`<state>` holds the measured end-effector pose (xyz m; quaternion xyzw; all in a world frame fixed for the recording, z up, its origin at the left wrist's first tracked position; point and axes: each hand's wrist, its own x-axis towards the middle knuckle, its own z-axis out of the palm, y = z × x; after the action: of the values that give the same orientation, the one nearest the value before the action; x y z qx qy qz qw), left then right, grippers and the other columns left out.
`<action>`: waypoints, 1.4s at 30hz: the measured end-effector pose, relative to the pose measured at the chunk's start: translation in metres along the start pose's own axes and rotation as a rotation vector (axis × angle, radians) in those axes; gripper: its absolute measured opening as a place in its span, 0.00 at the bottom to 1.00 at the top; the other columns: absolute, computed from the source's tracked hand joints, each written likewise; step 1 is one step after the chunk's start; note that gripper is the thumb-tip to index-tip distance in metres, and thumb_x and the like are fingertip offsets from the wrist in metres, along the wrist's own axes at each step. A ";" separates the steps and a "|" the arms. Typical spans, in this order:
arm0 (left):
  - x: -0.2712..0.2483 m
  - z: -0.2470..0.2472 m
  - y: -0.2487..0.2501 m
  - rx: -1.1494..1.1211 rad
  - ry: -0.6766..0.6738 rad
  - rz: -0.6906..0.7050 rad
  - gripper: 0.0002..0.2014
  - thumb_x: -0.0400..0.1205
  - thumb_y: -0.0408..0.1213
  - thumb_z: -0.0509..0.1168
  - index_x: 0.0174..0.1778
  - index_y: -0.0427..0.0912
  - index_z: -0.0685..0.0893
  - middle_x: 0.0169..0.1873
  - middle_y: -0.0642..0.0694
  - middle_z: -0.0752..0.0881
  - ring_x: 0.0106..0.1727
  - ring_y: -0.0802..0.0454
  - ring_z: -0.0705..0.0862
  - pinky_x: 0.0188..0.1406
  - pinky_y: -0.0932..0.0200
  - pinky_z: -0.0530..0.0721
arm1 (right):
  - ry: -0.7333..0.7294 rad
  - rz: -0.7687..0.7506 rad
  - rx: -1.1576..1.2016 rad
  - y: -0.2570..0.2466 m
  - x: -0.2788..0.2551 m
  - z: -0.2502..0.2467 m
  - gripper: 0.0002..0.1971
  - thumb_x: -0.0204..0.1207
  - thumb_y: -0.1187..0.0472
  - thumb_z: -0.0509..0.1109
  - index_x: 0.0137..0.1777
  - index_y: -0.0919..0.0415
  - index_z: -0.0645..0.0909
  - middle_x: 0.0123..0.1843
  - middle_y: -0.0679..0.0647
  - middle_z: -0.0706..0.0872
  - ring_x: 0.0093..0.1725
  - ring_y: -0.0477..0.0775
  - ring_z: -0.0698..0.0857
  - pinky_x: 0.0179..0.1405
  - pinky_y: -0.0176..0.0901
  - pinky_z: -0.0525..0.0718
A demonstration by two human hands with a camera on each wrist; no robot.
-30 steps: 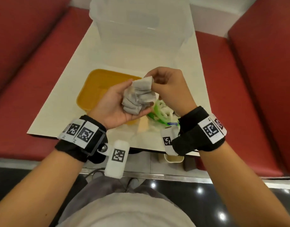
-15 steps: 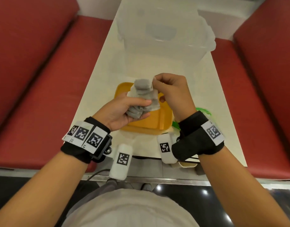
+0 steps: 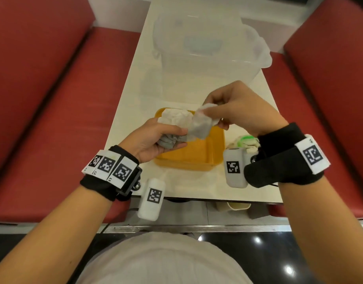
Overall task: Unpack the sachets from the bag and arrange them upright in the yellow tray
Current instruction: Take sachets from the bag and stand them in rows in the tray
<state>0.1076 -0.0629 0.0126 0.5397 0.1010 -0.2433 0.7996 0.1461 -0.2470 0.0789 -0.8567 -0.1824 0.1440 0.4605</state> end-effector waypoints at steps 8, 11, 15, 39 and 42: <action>-0.003 -0.013 0.001 -0.087 -0.124 -0.056 0.13 0.73 0.27 0.65 0.54 0.32 0.81 0.22 0.47 0.82 0.22 0.60 0.81 0.44 0.62 0.89 | -0.103 0.124 -0.255 -0.003 0.022 0.010 0.13 0.74 0.61 0.73 0.36 0.73 0.84 0.25 0.60 0.78 0.25 0.51 0.73 0.23 0.38 0.72; -0.003 -0.014 0.005 -0.191 -0.117 -0.075 0.10 0.82 0.33 0.60 0.46 0.31 0.83 0.18 0.48 0.80 0.19 0.62 0.80 0.49 0.61 0.89 | -0.044 0.116 -0.231 0.001 0.024 0.017 0.14 0.75 0.60 0.72 0.40 0.75 0.83 0.30 0.66 0.80 0.28 0.56 0.75 0.22 0.38 0.71; -0.001 -0.011 0.009 -0.220 -0.138 -0.081 0.22 0.75 0.45 0.67 0.61 0.34 0.83 0.47 0.41 0.90 0.45 0.54 0.90 0.43 0.61 0.90 | -0.016 0.130 -0.212 0.006 0.027 0.024 0.15 0.73 0.63 0.71 0.40 0.80 0.79 0.28 0.65 0.77 0.25 0.56 0.74 0.20 0.39 0.70; 0.018 0.007 0.008 0.015 0.036 0.105 0.09 0.84 0.32 0.63 0.58 0.34 0.79 0.15 0.54 0.76 0.13 0.63 0.72 0.21 0.70 0.81 | 0.217 0.061 0.213 0.023 0.002 0.031 0.05 0.73 0.67 0.75 0.44 0.70 0.86 0.43 0.68 0.89 0.40 0.53 0.86 0.38 0.48 0.88; 0.024 0.004 0.005 0.001 0.044 0.083 0.15 0.83 0.36 0.64 0.61 0.30 0.81 0.17 0.52 0.74 0.15 0.62 0.69 0.22 0.70 0.80 | 0.315 0.039 0.189 0.031 0.007 0.046 0.04 0.71 0.66 0.77 0.39 0.67 0.87 0.34 0.59 0.87 0.35 0.50 0.83 0.34 0.47 0.84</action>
<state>0.1305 -0.0717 0.0084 0.5488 0.0962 -0.1982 0.8064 0.1387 -0.2256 0.0281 -0.8250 -0.0770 0.0337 0.5589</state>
